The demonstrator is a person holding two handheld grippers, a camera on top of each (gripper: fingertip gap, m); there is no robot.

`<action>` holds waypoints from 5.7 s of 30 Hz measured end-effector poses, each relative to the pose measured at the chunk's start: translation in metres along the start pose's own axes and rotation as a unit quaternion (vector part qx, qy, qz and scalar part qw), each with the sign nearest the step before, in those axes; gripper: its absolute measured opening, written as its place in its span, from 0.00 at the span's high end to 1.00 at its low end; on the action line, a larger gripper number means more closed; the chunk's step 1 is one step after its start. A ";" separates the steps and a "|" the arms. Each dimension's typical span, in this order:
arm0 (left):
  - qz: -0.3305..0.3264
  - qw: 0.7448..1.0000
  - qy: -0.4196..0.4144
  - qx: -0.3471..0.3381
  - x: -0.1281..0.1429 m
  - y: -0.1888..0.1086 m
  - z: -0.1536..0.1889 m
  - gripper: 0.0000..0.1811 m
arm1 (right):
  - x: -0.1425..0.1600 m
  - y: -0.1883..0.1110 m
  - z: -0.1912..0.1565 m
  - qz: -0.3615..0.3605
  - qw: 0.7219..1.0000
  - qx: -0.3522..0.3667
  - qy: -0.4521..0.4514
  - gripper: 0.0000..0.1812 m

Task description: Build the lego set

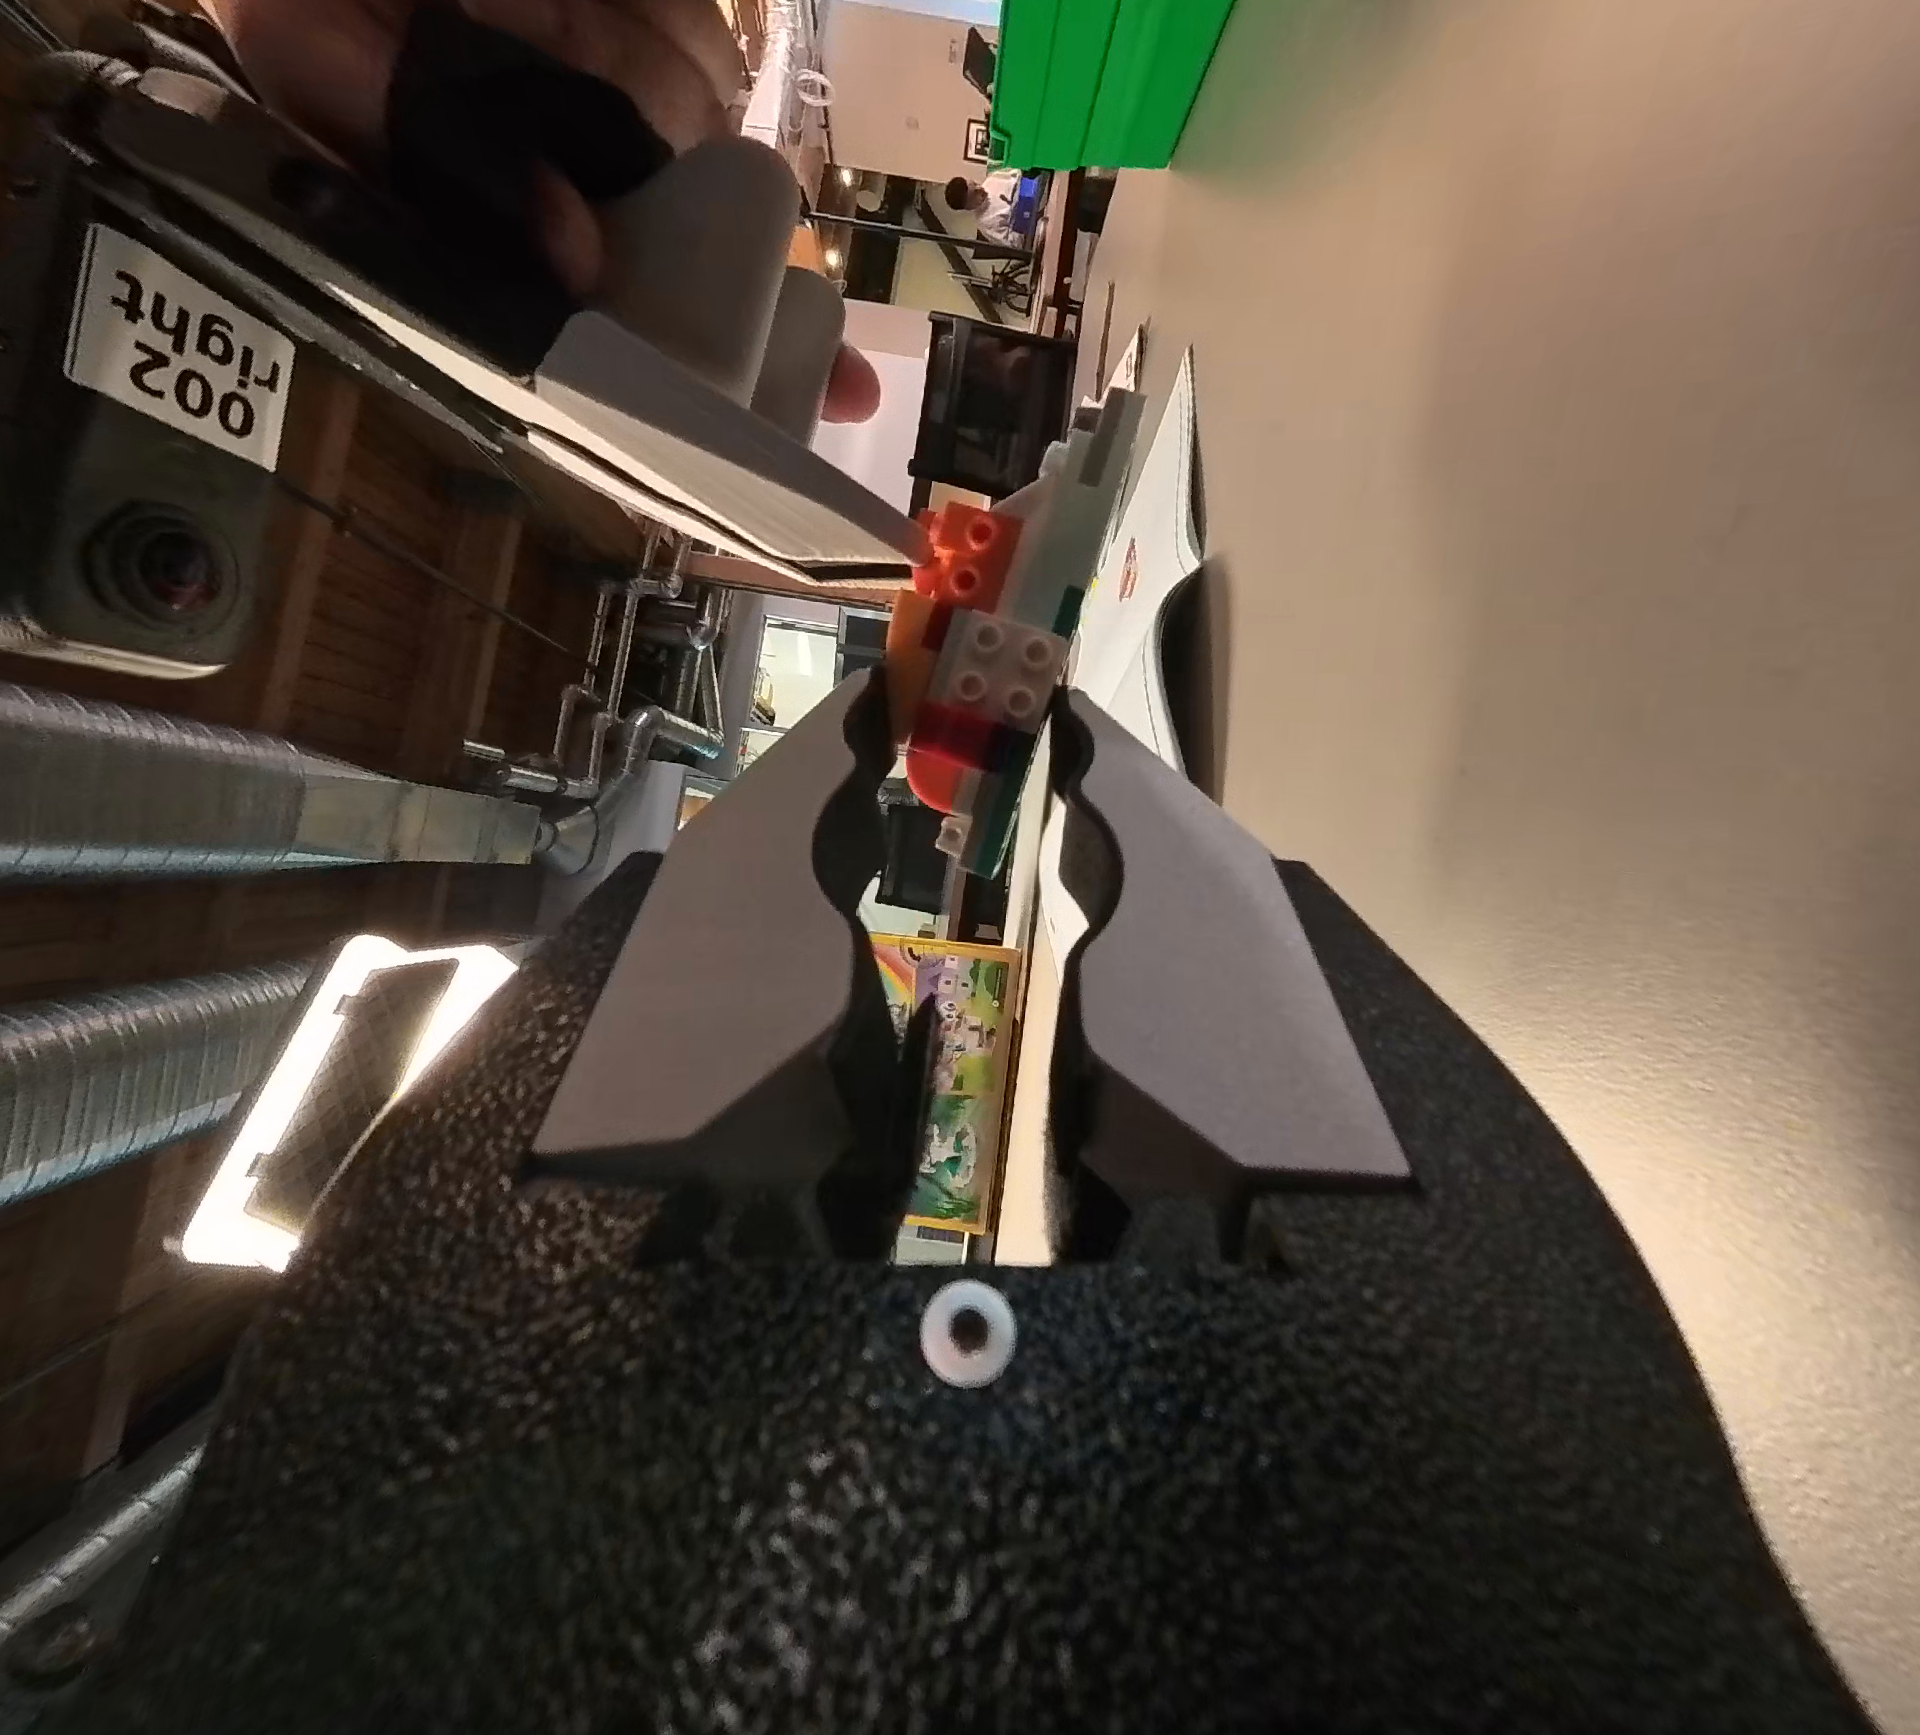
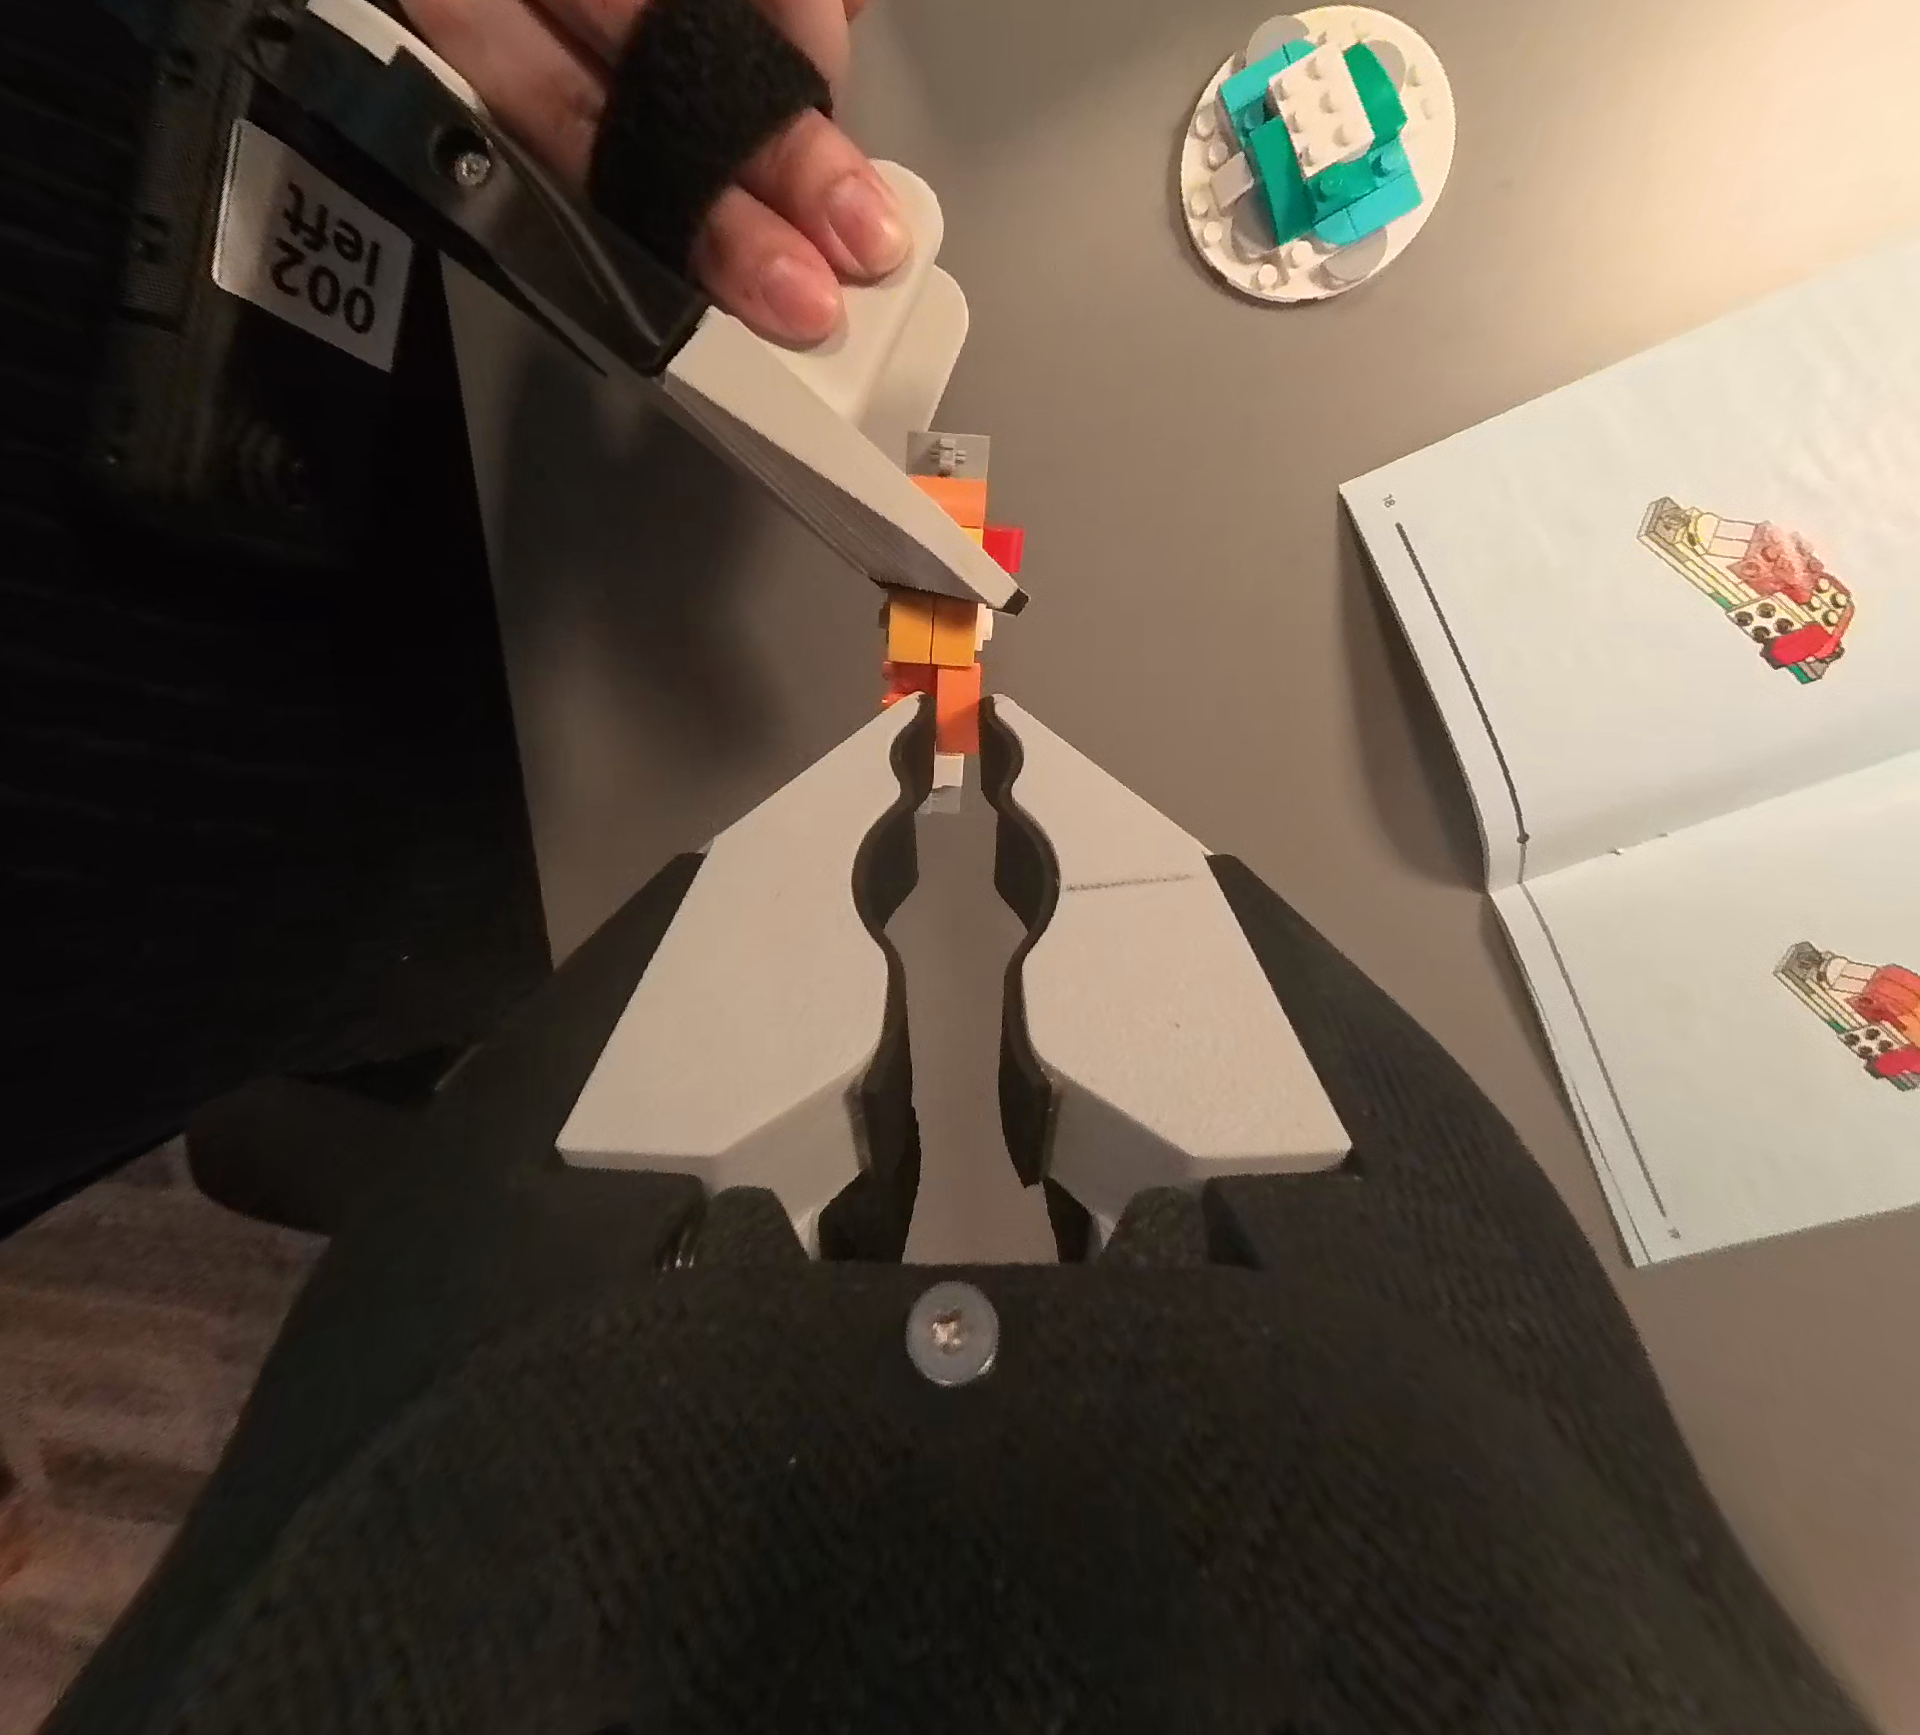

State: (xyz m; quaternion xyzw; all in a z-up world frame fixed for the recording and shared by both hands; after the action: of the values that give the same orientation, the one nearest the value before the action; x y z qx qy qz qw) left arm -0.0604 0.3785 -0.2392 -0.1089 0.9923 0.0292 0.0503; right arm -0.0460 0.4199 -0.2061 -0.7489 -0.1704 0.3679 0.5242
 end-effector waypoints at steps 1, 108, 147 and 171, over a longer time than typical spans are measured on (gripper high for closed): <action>0.000 1.000 0.000 0.000 0.000 0.000 0.000 0.85 | 0.000 0.000 0.000 0.001 1.000 -0.001 0.001 0.97; -0.093 0.966 -0.210 -0.114 0.059 -0.017 -0.063 0.85 | -0.005 0.077 0.069 0.196 0.960 0.105 -0.168 0.97; -0.050 0.979 -0.185 -0.062 0.033 -0.008 -0.043 0.85 | 0.070 0.060 0.038 0.173 0.979 0.106 -0.023 0.91; -0.046 0.982 -0.178 -0.032 0.030 -0.005 -0.034 0.85 | 0.052 0.065 0.017 0.195 0.973 0.039 -0.117 0.83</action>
State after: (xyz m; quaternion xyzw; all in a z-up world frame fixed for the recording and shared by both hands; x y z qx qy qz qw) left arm -0.0919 0.3650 -0.2093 -0.1491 0.9600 0.0778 0.2238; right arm -0.0322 0.4393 -0.2875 -0.6982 -0.0666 0.5549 0.4473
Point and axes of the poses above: each gripper's, where its closed fingertips meet, y out along the fingers, x out of its underside, z = x × y across the jaws, the point moved 3 cm from there along -y, back along the fingers, and after that the axes turned 2 degrees about y, right-handed, at the moved point
